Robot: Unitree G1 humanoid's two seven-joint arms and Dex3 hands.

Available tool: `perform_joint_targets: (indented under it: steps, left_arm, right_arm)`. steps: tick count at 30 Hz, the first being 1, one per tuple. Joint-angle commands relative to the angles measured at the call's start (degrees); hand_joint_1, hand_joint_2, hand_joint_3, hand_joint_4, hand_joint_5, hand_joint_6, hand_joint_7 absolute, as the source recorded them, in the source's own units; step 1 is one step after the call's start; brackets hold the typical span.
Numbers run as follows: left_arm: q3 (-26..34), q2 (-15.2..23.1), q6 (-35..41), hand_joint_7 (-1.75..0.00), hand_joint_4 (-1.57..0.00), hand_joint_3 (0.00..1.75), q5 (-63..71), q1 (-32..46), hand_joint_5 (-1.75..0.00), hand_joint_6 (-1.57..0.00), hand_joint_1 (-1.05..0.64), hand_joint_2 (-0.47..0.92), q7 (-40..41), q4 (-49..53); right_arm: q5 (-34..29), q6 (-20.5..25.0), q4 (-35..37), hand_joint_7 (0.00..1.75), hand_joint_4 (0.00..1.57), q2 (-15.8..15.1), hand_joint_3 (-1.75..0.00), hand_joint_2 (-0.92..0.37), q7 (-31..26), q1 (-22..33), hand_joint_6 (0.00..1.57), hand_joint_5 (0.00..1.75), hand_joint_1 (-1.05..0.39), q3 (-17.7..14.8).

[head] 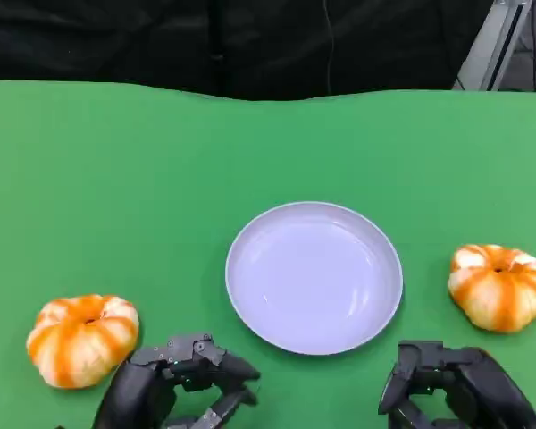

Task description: Grasp the bread from the table and place it into the plate.

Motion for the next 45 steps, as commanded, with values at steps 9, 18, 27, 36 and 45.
perform_joint_targets:
  steps: [9, 18, 27, 36, 45]
  left_arm:
    - [0.26, 0.76, 0.0, 0.0, -0.85, 0.06, -0.86, 0.24, 0.0, -0.74, -0.19, 0.9, -0.3, -0.52]
    - [0.2, 0.86, 0.15, 0.0, -0.85, 0.03, -1.64, 0.1, 0.0, -0.74, -0.19, 0.92, -0.86, -0.54]
    - [1.04, 1.93, -1.23, 0.0, -0.76, 0.07, -0.6, -0.02, -0.01, -0.67, -0.39, 0.92, -0.41, -2.62]
    - [1.48, 3.74, 0.14, 0.0, -0.69, 0.13, 2.09, 1.93, 0.0, -0.58, -0.62, 0.92, 3.07, -10.23]
    - [2.17, 5.25, 0.09, 0.0, -0.63, 0.14, 4.18, 2.87, 0.0, -0.55, -0.63, 0.92, 5.25, -13.76]
  right_arm:
    - [-0.04, -0.93, 1.03, 1.18, 0.84, -0.65, -0.98, -0.61, -0.15, -0.75, 0.87, 1.44, -0.09, -0.41]
    - [0.27, -1.17, 1.42, 1.18, 0.84, -0.54, -0.97, -0.61, 0.18, -0.88, 0.87, 1.44, -0.09, -0.46]
    - [0.46, -1.09, 1.29, 1.18, 0.84, -0.49, -0.97, -0.61, 0.37, -0.87, 0.86, 1.45, -0.09, -0.39]
    - [0.42, -1.11, 1.58, 1.19, 0.84, -0.53, -0.96, -0.62, 0.34, -0.82, 0.86, 1.44, -0.09, -0.47]
    - [0.31, -1.47, 1.71, 1.19, 0.84, -0.52, -0.94, -0.63, 0.27, -0.84, 0.86, 1.44, -0.09, -0.47]
